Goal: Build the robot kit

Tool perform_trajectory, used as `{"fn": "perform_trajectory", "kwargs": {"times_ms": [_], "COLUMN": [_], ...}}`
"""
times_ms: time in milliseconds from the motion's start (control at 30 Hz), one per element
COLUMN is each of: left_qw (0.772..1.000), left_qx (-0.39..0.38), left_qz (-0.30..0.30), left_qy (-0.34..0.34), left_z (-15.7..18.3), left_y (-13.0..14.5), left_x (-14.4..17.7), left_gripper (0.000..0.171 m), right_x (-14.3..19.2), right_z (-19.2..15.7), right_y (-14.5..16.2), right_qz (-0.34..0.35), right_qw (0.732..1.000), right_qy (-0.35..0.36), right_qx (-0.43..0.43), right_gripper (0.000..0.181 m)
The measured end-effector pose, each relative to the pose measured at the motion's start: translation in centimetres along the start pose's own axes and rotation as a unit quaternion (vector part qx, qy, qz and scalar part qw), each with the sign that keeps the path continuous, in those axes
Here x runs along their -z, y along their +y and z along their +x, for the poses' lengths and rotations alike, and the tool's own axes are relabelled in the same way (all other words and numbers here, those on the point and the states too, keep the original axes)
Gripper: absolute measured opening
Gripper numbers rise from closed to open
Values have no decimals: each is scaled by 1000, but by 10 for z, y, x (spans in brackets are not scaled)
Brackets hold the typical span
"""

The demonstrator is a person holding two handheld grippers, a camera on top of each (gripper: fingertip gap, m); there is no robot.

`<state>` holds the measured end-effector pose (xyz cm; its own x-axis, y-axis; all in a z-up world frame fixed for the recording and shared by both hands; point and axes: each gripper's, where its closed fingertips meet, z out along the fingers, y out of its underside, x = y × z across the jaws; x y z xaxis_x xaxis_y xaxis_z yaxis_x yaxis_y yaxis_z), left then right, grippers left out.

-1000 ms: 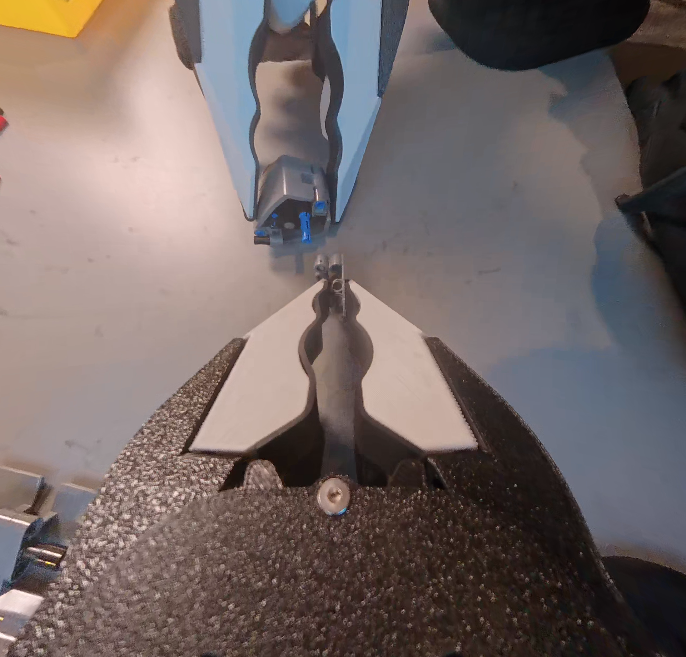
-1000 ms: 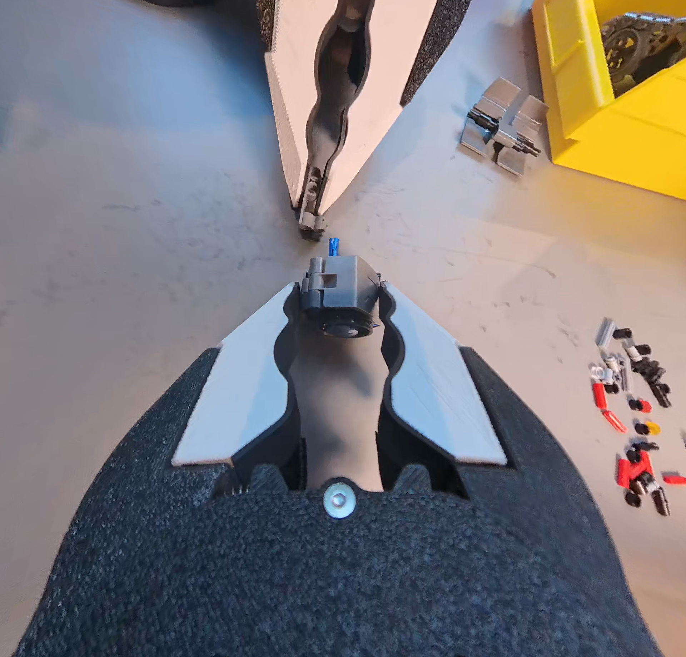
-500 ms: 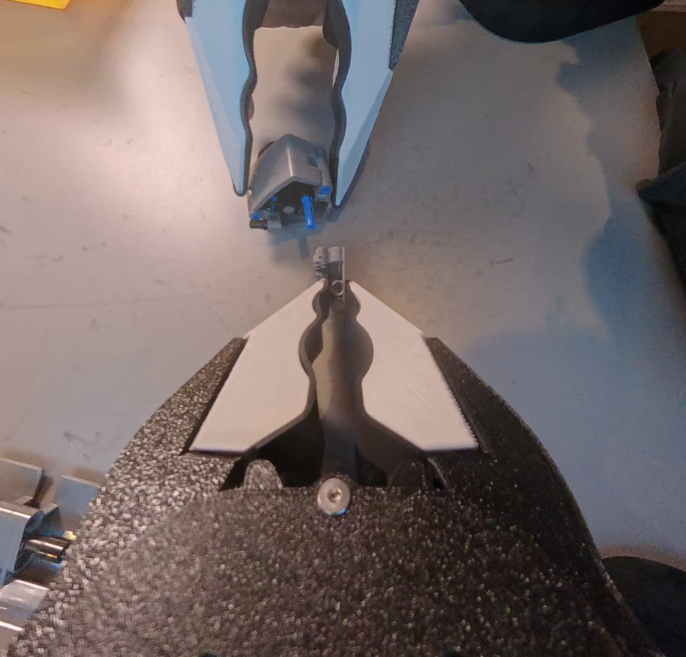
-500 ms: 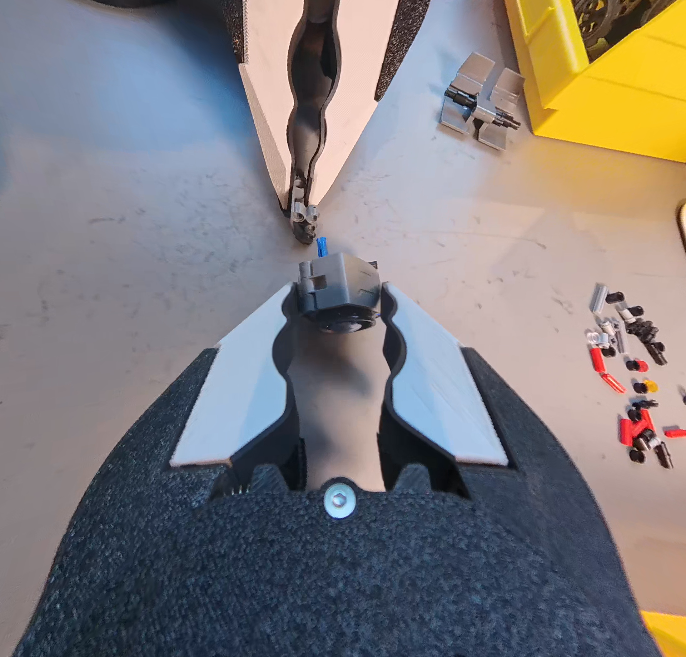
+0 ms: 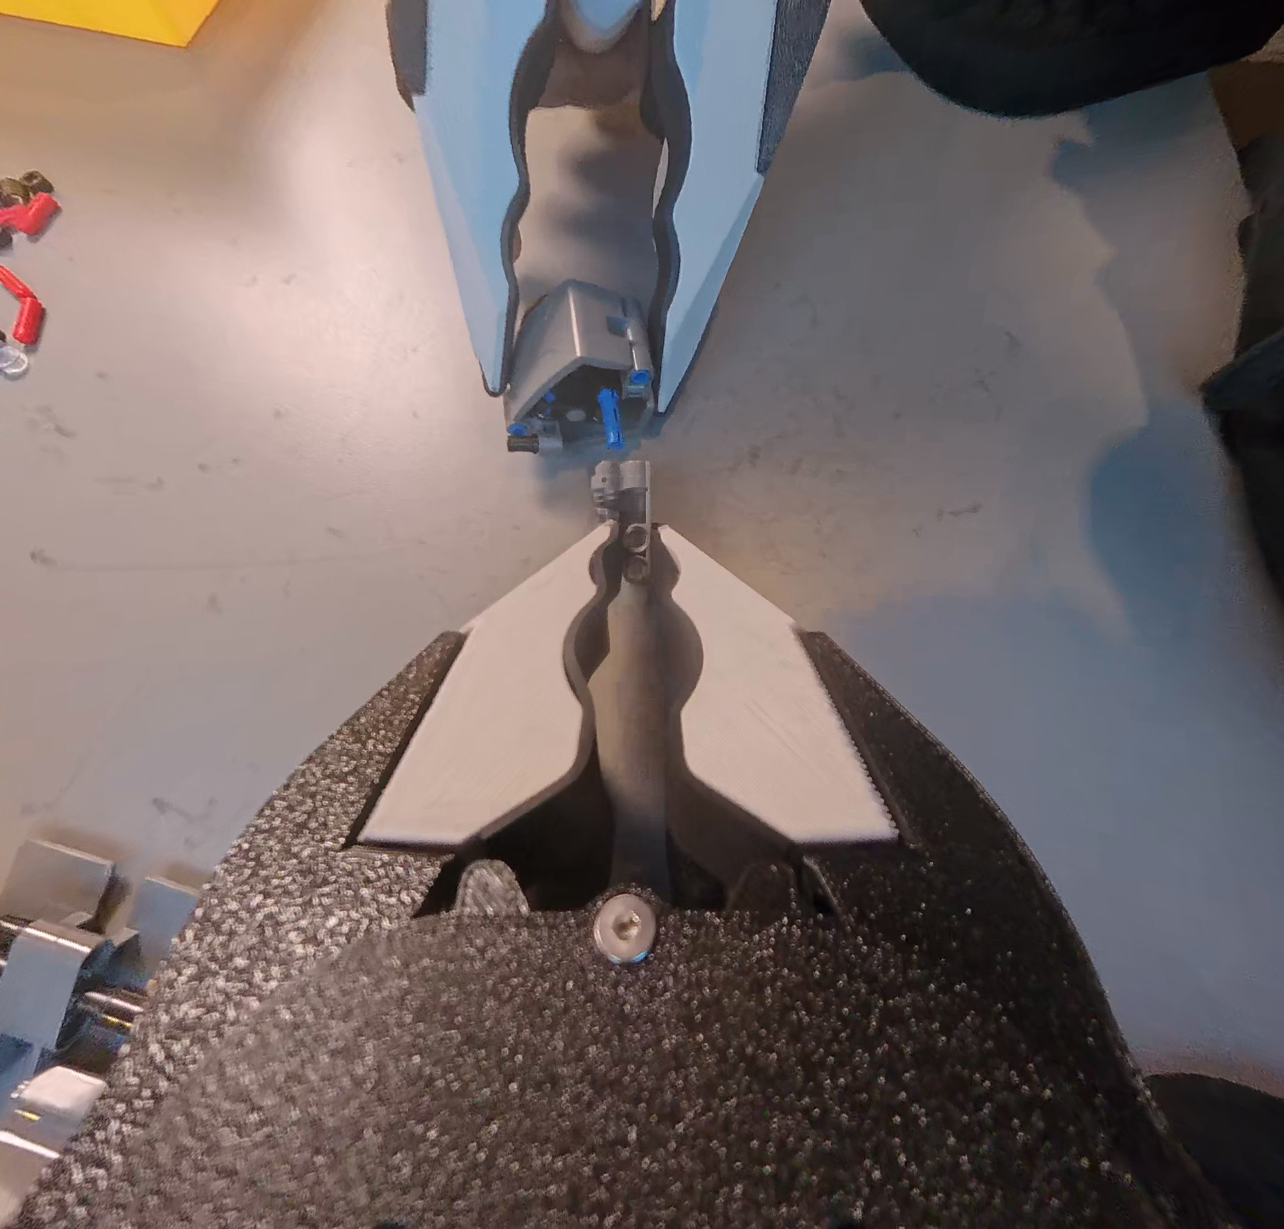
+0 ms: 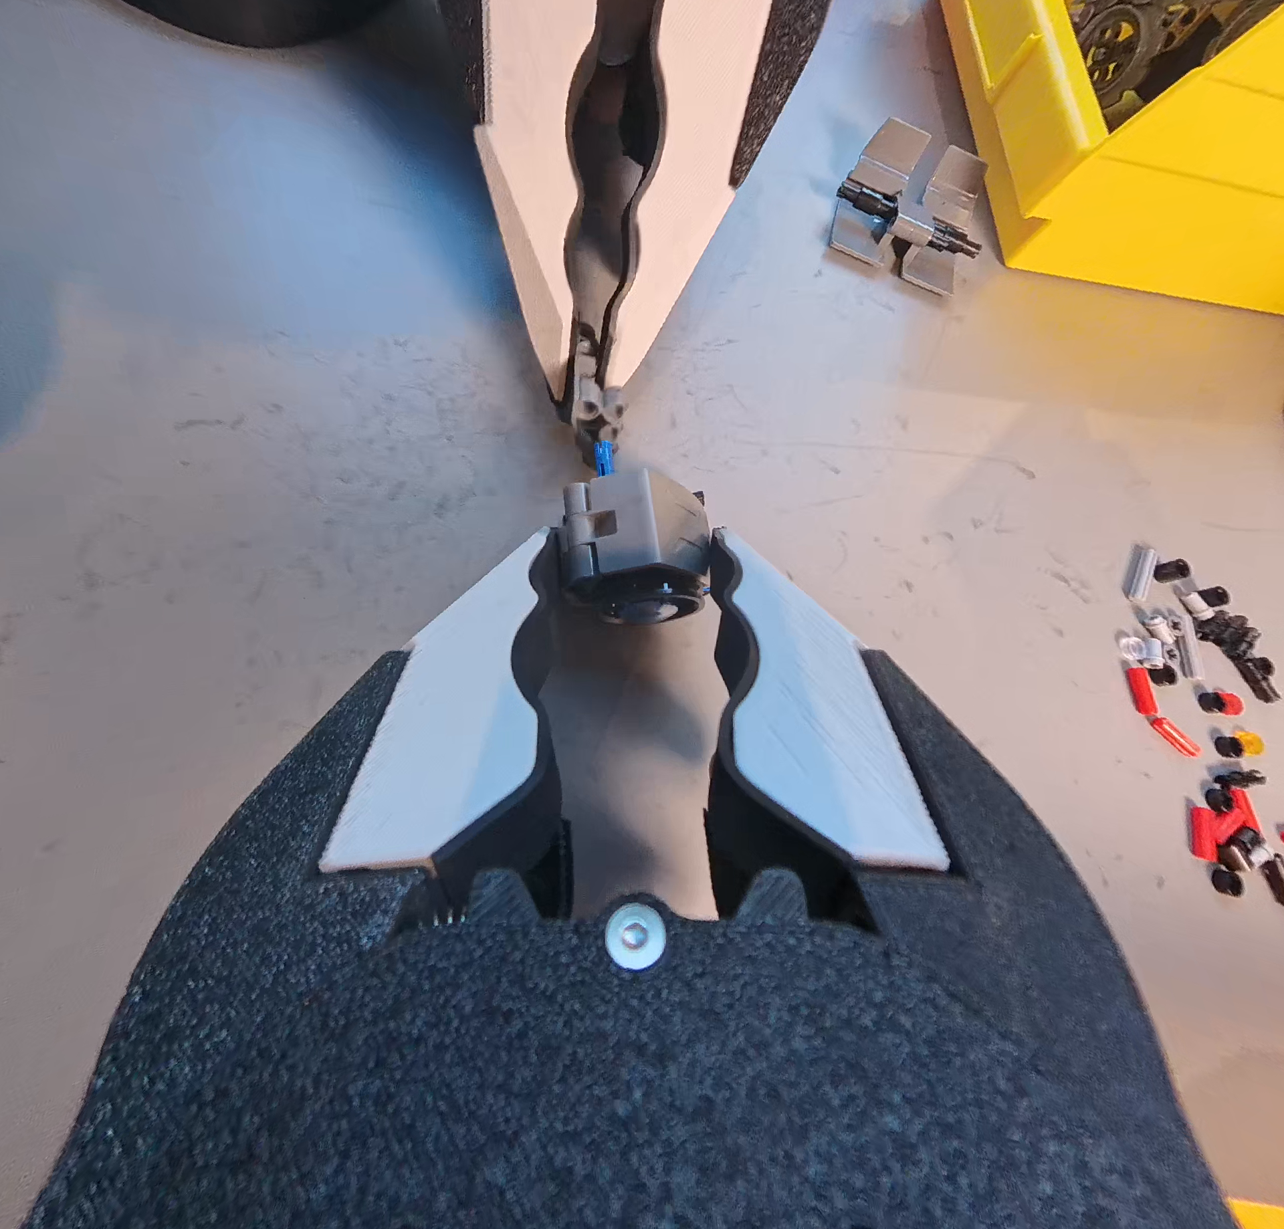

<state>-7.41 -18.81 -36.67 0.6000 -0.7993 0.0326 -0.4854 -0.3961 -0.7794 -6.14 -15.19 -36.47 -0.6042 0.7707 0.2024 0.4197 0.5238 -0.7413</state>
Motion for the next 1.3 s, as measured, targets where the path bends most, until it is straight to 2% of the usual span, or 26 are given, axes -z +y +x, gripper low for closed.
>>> {"fn": "perform_trajectory", "kwargs": {"times_ms": [67,133,333,533,1167,1300], "left_qw": [999,999,999,999,999,999], "left_qx": [16,28,24,29,22,10], "left_qz": [32,39,29,-20,-42,-27], "left_qy": [9,13,11,14,-11,-22], "left_z": [-1,-3,-2,2,3,2], "left_y": [-9,-9,-7,6,2,-7], "left_x": [7,10,7,-1,-2,2], "left_gripper": [6,6,6,6,6,6], "right_x": [0,0,-3,-4,-6,-6], "right_z": [0,0,-2,0,1,2], "right_y": [0,-1,-4,-4,-5,-7], "right_qz": [8,15,22,26,0,0], "right_qw": [1000,1000,1000,999,1000,1000], "right_qy": [-3,-5,-4,-2,22,30], "right_qx": [-3,-10,-2,-19,0,5], "right_gripper": [42,42,42,42,42,41]}}
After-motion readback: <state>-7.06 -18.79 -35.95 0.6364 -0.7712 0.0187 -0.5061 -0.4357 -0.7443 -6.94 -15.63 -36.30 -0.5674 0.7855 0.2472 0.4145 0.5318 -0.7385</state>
